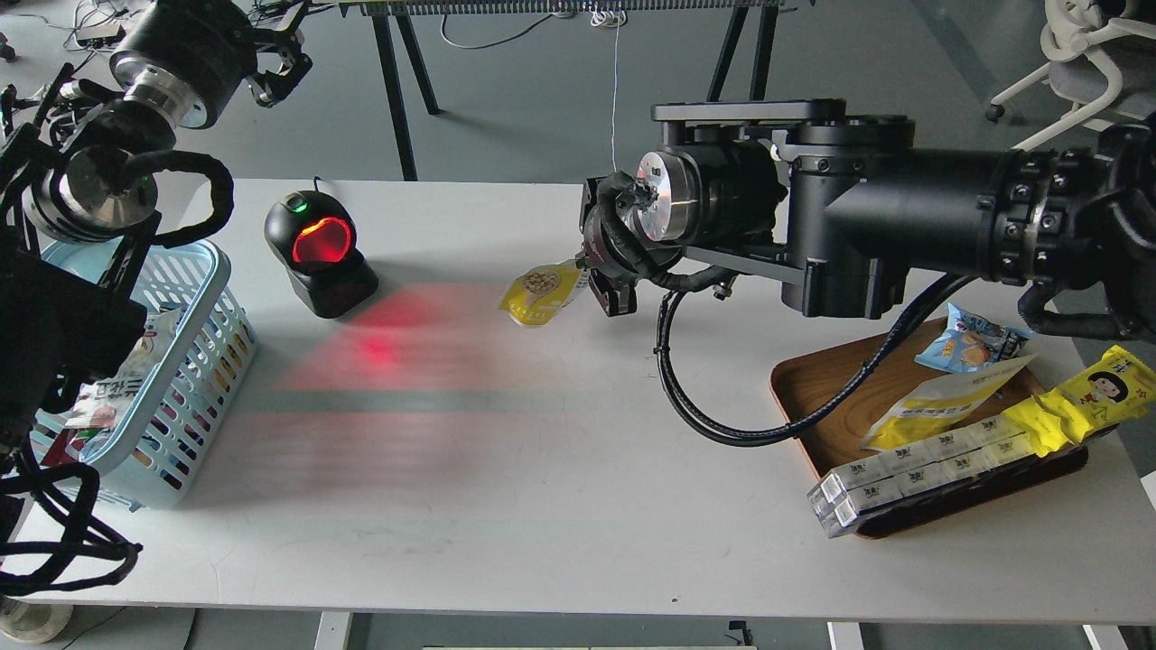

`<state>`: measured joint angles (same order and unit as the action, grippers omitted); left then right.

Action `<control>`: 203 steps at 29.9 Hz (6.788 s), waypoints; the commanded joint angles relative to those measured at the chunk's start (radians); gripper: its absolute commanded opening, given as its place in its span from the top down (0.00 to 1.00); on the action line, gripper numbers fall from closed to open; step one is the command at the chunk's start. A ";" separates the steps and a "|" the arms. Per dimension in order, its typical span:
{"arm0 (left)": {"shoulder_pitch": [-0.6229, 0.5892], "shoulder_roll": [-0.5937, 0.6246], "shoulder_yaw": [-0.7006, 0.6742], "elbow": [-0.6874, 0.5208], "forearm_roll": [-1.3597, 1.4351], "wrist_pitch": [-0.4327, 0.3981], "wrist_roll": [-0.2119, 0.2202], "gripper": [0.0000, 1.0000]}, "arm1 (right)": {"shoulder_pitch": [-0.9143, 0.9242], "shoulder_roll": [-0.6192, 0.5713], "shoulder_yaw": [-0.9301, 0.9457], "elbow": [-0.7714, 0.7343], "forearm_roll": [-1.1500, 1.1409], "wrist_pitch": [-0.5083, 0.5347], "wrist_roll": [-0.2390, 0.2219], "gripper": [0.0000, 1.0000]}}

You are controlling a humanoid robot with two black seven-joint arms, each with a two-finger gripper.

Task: Scan snack and place in basket
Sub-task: 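Carry the packet toward the scanner and set it upright on the table, then release the packet and retract the right gripper upward, then reach the left gripper to the standing packet and grasp it, then lift the packet with the left gripper and hold it before the scanner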

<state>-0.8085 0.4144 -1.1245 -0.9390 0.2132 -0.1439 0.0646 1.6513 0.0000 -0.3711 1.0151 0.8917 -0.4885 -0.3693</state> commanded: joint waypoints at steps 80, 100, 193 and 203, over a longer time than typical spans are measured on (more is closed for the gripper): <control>-0.011 0.742 0.308 -0.704 0.776 -0.132 -0.039 0.00 | -0.924 -0.724 1.078 -0.089 -0.468 0.977 0.276 0.07; -0.028 0.316 0.521 -0.660 1.945 -0.161 -0.081 0.00 | -0.917 -0.707 1.075 -0.125 -0.473 0.977 0.274 0.02; 0.052 0.570 0.617 -0.741 1.968 0.030 -0.215 1.00 | -0.901 -0.670 1.069 -0.109 -0.474 0.977 0.274 0.02; 0.161 0.577 0.612 -0.732 1.968 0.052 -0.215 1.00 | -0.901 -0.672 1.066 -0.109 -0.476 0.977 0.274 0.02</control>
<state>-0.6670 0.9894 -0.5098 -1.6763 2.1816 -0.0953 -0.1512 0.7502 -0.6676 0.6964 0.9065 0.4167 0.4887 -0.0954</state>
